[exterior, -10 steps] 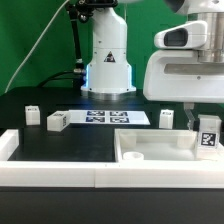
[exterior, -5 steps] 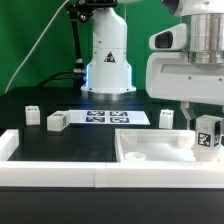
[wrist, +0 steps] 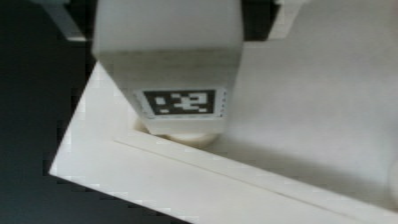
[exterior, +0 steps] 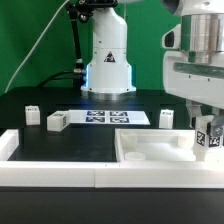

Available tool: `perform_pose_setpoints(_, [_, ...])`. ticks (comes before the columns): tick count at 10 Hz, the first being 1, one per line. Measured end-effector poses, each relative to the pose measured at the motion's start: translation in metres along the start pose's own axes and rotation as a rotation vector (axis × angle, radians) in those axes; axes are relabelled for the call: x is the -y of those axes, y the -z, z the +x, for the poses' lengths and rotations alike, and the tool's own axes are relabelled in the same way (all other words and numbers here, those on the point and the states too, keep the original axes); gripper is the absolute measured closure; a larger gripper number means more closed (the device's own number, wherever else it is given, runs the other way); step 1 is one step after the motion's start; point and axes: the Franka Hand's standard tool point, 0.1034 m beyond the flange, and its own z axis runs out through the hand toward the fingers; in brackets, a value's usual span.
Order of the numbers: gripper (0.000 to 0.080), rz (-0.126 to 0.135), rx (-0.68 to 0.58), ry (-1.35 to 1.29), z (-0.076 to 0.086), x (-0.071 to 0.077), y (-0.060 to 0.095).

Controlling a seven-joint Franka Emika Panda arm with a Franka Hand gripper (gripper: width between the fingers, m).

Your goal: Assemble one leg

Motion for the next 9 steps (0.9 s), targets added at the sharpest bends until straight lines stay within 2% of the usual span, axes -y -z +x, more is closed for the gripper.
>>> perform_pose_setpoints(4, [0.0508, 0.004, -0.018, -0.369, -0.002, -0.0024, 0.0005])
perform_pose_setpoints(7, [0.0507, 0.0, -0.012, -0.475, -0.0004, -0.0036, 0.0005])
perform_pose_setpoints(8, [0.0432, 0.0, -0.007, -0.482, -0.0021, -0.0036, -0.0001])
perform_pose_setpoints(9, [0.0295, 0.0, -0.007, -0.465, -0.0023, -0.0036, -0.0001])
